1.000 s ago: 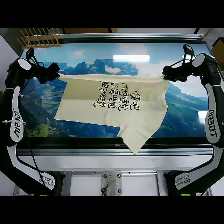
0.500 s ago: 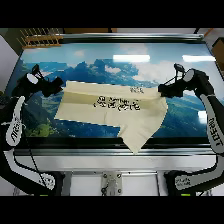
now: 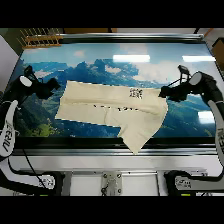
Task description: Fold the clothes and pants, and hang the long-sleeved shirts on hangers.
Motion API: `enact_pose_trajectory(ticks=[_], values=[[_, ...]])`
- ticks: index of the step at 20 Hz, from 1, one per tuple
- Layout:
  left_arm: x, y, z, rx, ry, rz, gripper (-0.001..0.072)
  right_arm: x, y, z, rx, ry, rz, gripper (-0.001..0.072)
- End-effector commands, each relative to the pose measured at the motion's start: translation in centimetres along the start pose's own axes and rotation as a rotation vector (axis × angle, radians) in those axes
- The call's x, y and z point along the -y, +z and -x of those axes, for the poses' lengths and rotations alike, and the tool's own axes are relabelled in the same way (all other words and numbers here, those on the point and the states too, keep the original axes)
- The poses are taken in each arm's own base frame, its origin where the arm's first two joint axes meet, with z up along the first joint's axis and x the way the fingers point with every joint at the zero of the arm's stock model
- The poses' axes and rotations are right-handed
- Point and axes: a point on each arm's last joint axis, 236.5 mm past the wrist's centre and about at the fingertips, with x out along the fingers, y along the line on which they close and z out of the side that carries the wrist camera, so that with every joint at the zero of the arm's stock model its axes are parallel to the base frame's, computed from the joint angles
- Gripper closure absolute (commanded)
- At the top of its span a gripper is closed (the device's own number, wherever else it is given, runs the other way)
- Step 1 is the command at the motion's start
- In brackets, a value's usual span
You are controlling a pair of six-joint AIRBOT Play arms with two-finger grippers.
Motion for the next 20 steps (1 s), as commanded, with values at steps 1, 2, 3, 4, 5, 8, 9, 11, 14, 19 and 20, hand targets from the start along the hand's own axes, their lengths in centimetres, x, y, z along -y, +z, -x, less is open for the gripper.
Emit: enact_pose_trajectory(ticks=[1,2,3,4,5,8,9,11,14,19,20], values=[[-3.5,-2.4,3.4,-0.023,0.071,0.027,0.0137,0.1,-0.1,7.0,0.119,-0.006,0.009,0.0156],[-5.0,-4.0,3.5,-0.042,0.085,0.067,0.0137,-0.2,-0.8,8.5,0.146,-0.004,0.016,0.0155],[-6.7,-5.8,3.4,-0.064,0.107,0.116,0.0138,-0.5,-1.7,9.8,0.171,0.0,0.023,0.0156],[-8.3,-7.7,3.1,-0.088,0.127,0.171,0.0138,-0.8,-2.5,10.7,0.188,0.003,0.029,0.0156],[-9.5,-9.3,2.7,-0.111,0.142,0.215,0.0137,-1.0,-3.3,11.4,0.202,0.008,0.032,0.0155],[-11.1,-12.5,1.2,-0.145,0.142,0.311,0.0138,-1.2,-4.7,12.6,0.228,0.012,0.039,0.0156],[-11.1,-13.0,0.8,-0.14,0.132,0.333,0.0138,-1.2,-4.9,12.8,0.235,0.013,0.04,0.0156],[-10.7,-13.4,0.2,-0.127,0.123,0.335,0.0138,-1.6,-4.9,13.0,0.241,0.025,0.037,0.0156],[-9.6,-13.4,-0.7,-0.113,0.11,0.304,0.0138,-2.4,-4.9,13.0,0.24,0.06,0.025,0.0156],[-7.2,-13.5,-2.8,-0.18,0.101,0.246,0.0139,-2.4,-4.9,13.0,0.238,0.063,0.024,0.0155],[-6.7,-13.7,-3.1,-0.197,0.099,0.233,0.0283,-2.3,-5.1,13.0,0.233,0.061,0.022,0.0155]])
